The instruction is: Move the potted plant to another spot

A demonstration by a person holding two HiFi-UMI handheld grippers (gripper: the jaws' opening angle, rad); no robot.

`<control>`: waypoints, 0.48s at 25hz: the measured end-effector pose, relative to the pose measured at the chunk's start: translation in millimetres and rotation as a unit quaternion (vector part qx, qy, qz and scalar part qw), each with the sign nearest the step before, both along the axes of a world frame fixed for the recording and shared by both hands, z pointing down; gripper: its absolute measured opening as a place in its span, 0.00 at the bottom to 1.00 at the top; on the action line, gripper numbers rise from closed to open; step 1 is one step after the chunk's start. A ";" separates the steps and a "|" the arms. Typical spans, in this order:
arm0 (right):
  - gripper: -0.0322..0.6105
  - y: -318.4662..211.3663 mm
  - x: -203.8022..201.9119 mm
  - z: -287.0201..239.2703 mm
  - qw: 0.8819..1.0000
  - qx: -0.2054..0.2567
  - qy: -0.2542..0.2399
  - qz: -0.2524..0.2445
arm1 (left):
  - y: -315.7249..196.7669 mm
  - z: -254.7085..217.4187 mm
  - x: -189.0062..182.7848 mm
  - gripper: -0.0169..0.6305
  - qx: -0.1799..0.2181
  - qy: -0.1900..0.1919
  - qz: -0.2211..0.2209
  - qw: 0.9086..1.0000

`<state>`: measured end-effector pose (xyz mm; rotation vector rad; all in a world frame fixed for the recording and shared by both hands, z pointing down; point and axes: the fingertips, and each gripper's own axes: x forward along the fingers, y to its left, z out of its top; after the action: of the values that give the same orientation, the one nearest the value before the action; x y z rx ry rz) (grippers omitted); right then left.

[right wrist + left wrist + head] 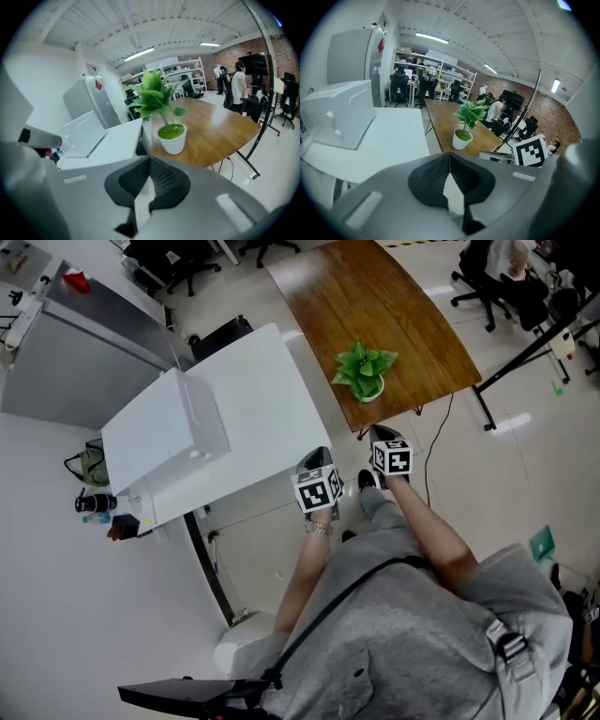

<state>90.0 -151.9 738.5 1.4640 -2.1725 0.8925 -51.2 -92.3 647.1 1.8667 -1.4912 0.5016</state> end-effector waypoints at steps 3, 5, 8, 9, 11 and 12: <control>0.05 49.3 -32.7 -24.6 1.000 -0.016 -0.002 -0.024 | 45.5 0.1 -2.2 0.06 0.005 0.010 -0.001 1.000; 0.05 83.5 -55.2 -42.8 0.999 -0.018 -0.008 -0.049 | 74.7 3.5 -2.6 0.06 -0.001 0.017 -0.005 1.000; 0.05 130.3 -82.5 -68.3 0.995 -0.009 -0.017 -0.093 | 109.6 2.4 0.3 0.06 -0.006 0.022 -0.002 1.000; 0.05 142.6 -88.8 -75.0 0.994 -0.008 -0.018 -0.109 | 118.2 -0.2 1.8 0.06 -0.004 0.023 -0.001 1.000; 0.05 160.0 -95.7 -85.6 0.991 -0.006 -0.016 -0.134 | 129.8 -6.7 5.3 0.06 0.002 0.023 0.000 1.000; 0.05 165.2 -96.7 -90.1 0.990 -0.004 -0.011 -0.144 | 133.2 -9.7 7.2 0.06 0.005 0.023 -0.001 1.000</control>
<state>-6.7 13.3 648.4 1.1031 -2.3161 0.8161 -44.0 40.8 637.3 1.8722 -1.4678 0.4486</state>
